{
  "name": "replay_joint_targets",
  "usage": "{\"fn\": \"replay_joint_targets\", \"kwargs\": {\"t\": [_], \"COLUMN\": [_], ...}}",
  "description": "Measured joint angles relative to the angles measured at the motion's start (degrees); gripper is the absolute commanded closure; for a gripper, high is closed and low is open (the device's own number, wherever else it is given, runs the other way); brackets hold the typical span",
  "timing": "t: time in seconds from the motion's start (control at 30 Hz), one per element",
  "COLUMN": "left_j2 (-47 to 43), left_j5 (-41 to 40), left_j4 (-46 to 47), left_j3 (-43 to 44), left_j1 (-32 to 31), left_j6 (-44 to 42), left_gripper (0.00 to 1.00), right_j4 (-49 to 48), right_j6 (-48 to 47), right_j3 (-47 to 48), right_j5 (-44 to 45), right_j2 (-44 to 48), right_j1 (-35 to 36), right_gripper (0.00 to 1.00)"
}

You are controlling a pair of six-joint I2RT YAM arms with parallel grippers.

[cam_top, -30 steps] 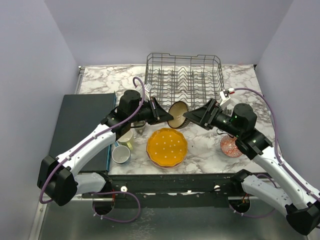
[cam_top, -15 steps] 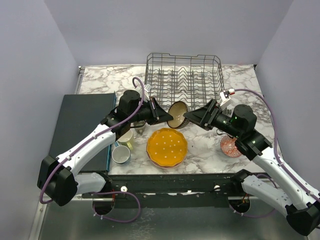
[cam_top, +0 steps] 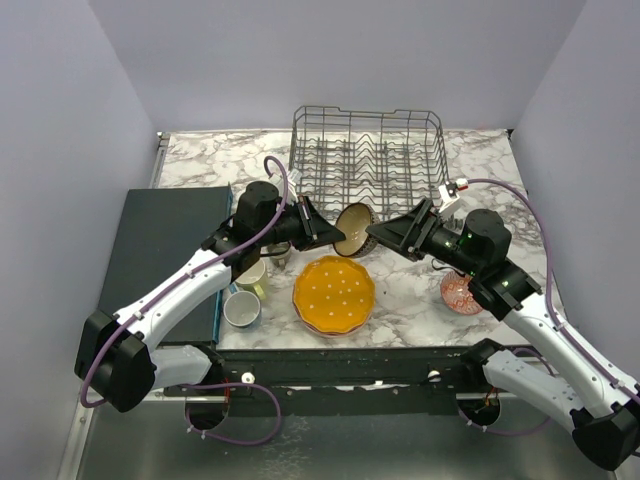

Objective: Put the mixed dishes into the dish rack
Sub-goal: Turn the bowl upside down on the dish rack.

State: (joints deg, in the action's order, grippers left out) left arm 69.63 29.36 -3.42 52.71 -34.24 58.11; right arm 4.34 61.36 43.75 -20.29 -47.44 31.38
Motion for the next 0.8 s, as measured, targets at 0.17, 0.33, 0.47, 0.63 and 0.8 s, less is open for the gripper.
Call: {"fn": "replay_joint_targets", "kwargs": {"t": [0.17, 0.33, 0.47, 0.63, 0.8], "left_j2": [0.0, 0.0, 0.0, 0.0, 0.0], "left_j5": [0.0, 0.0, 0.0, 0.0, 0.0], "left_j4": [0.1, 0.2, 0.2, 0.3, 0.3], "left_j3": [-0.1, -0.1, -0.1, -0.1, -0.1], "left_j1": [0.0, 0.0, 0.0, 0.0, 0.0], "left_j6": [0.0, 0.0, -0.2, -0.4, -0.4], "left_gripper": [1.0, 0.89, 0.79, 0.76, 0.76], "right_j4": [0.0, 0.0, 0.0, 0.5, 0.9], "right_j6": [-0.2, -0.3, -0.6, -1.4, -1.7], "right_j3": [0.0, 0.0, 0.0, 0.0, 0.2], "right_j5": [0.0, 0.0, 0.1, 0.7, 1.4], "right_j2": [-0.1, -0.1, -0.1, 0.0, 0.2], "right_j1": [0.0, 0.0, 0.0, 0.0, 0.1], "right_gripper": [0.66, 0.66, 0.67, 0.67, 0.67]}}
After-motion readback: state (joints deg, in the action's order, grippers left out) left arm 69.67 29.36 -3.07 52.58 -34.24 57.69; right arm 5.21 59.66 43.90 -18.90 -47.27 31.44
